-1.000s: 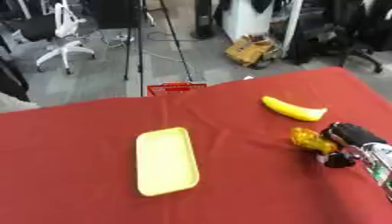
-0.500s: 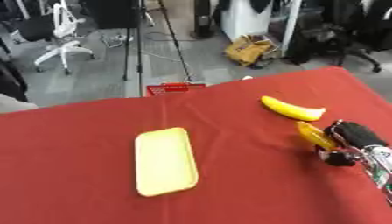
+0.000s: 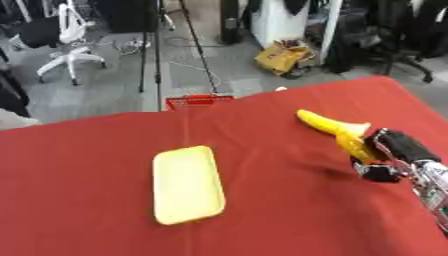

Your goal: Pick up objects on the table and place them in the box.

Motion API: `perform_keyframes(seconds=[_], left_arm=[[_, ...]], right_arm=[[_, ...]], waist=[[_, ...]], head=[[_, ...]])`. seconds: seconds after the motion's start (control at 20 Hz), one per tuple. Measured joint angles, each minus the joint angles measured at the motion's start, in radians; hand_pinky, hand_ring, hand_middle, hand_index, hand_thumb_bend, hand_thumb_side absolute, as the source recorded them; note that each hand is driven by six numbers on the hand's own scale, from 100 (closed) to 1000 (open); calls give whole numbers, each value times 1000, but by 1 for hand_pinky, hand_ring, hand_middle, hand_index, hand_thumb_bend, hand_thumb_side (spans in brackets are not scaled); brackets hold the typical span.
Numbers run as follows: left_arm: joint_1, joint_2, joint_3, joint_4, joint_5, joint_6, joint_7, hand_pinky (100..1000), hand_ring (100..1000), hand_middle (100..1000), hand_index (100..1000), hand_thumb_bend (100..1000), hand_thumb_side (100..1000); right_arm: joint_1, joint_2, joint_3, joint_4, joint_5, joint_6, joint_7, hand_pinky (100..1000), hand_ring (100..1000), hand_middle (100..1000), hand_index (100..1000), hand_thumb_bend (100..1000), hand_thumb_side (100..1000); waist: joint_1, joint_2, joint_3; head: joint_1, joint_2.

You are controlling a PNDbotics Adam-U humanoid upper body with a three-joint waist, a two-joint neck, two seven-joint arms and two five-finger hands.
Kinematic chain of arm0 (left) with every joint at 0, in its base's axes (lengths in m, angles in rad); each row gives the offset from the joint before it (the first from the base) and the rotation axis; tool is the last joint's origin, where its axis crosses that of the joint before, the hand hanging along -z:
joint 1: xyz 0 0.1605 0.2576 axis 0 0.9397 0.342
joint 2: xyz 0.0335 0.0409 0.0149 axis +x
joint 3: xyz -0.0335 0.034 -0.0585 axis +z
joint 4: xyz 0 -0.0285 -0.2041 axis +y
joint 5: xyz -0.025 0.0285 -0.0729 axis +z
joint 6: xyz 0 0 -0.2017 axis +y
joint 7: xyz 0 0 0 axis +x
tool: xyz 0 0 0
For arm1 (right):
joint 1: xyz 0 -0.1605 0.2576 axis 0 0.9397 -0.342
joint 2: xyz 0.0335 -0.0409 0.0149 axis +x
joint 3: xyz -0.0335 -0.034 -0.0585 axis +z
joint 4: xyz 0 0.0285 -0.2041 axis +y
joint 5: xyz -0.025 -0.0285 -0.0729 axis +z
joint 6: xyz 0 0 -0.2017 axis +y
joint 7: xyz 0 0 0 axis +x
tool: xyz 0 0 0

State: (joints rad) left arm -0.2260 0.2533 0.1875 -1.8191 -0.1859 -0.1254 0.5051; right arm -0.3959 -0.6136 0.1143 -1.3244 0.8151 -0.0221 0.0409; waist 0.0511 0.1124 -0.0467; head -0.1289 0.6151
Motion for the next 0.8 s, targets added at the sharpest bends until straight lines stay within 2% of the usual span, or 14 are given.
perform_keyframes(seconds=[0.4, 0.65, 0.8], left_arm=[[0, 0, -1, 0, 0, 2, -3, 693, 778, 848, 854, 841, 994], [0, 0, -7, 0, 0, 0, -6, 693, 779, 848, 854, 841, 994], [0, 0, -11, 0, 1, 0, -10, 693, 779, 848, 854, 841, 993]], right_arm=[[-62, 0, 76, -157, -68, -13, 66, 361, 410, 346, 433, 226, 338], [-135, 5, 143, -183, -69, -47, 129, 366, 416, 351, 439, 218, 341], [-190, 32, 177, -165, -61, -68, 159, 371, 420, 355, 444, 222, 347]], waist=[[0, 0, 1], [0, 0, 7], [0, -1, 16]], head=[[-11, 0], [-18, 0], [-25, 0]])
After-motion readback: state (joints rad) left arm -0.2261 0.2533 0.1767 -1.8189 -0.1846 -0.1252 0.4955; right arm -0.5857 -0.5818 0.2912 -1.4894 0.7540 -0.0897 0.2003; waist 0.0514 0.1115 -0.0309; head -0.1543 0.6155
